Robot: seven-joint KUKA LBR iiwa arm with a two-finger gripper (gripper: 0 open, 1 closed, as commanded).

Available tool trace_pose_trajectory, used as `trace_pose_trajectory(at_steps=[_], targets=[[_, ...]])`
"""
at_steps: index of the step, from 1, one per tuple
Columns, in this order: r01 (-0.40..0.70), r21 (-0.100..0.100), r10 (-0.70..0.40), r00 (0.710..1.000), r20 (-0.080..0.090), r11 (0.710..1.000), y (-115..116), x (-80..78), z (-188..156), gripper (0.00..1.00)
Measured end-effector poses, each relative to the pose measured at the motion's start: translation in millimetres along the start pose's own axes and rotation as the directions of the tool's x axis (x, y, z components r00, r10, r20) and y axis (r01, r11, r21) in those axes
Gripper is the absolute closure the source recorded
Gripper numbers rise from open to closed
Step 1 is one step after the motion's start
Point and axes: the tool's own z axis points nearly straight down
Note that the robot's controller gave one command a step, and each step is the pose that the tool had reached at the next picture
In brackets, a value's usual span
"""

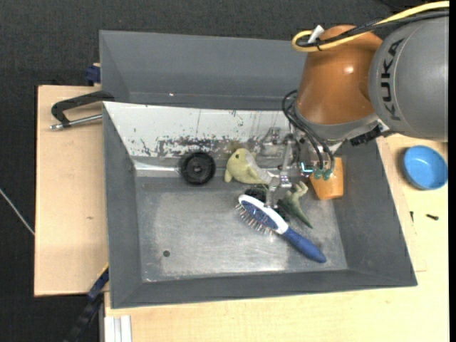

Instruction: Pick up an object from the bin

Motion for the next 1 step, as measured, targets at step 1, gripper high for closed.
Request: trace_pose_trajectory(at_steps=[1], targets=[[0.041,-0.007,-0.041,0.999,0.007,0.999,-10.9,10.5,109.6,0.00]])
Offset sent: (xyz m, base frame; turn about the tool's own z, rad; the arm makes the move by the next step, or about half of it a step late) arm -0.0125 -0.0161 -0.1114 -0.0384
